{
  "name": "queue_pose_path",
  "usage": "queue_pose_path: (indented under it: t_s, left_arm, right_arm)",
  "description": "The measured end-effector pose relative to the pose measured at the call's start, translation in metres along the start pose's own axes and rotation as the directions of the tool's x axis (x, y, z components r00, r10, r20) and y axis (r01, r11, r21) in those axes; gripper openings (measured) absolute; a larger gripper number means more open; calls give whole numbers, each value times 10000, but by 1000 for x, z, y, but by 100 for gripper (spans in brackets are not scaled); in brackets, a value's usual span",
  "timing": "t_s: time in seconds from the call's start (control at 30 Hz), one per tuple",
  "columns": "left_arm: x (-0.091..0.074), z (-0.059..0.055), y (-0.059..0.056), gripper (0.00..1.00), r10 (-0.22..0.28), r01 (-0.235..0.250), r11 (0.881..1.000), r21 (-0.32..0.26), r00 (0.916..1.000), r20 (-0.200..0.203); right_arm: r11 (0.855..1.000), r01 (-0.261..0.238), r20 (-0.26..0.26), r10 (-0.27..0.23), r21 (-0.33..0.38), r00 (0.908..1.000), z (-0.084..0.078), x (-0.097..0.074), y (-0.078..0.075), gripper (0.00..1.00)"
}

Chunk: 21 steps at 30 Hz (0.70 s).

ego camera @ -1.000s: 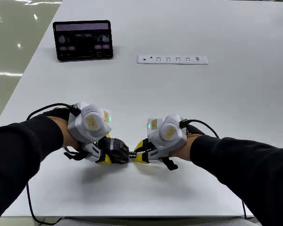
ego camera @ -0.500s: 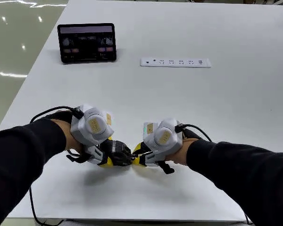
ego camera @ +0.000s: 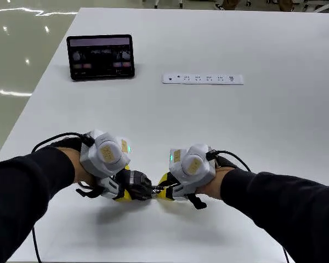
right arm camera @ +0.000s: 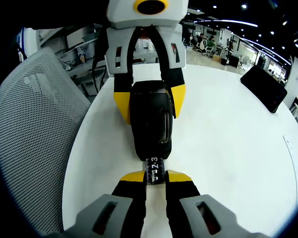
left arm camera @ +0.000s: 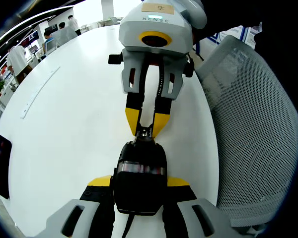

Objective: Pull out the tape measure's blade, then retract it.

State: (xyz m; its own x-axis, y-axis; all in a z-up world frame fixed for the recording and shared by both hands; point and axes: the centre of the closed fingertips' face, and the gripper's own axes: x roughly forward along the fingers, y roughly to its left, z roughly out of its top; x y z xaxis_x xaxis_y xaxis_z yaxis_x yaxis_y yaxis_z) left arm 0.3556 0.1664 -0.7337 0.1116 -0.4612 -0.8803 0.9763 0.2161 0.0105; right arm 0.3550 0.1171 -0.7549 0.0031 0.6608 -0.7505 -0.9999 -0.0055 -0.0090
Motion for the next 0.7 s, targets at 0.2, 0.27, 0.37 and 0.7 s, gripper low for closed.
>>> queue_pose_path:
  t_s: [0.2,0.27,0.37,0.7]
  left_arm:
    - [0,0,0,33,-14,14,10000,-55,10000,85]
    - [0,0,0,33,-12,13,10000,-70,9999,115]
    - [0,0,0,33,-2,3,10000,-57,9999,113]
    - [0,0,1,33,42,-41,10000,-55,9999,103]
  right_arm:
    - [9999,39,44,-39,109,10000,-3,-3,0,9]
    - [9999,36,30,-37,159,10000,-4,-4,0,9]
    - [9999,48,21,-49,140,10000,-6,-5,-1,9]
    - [9997,33,27,-34,235,10000,-15,-12,-2,9]
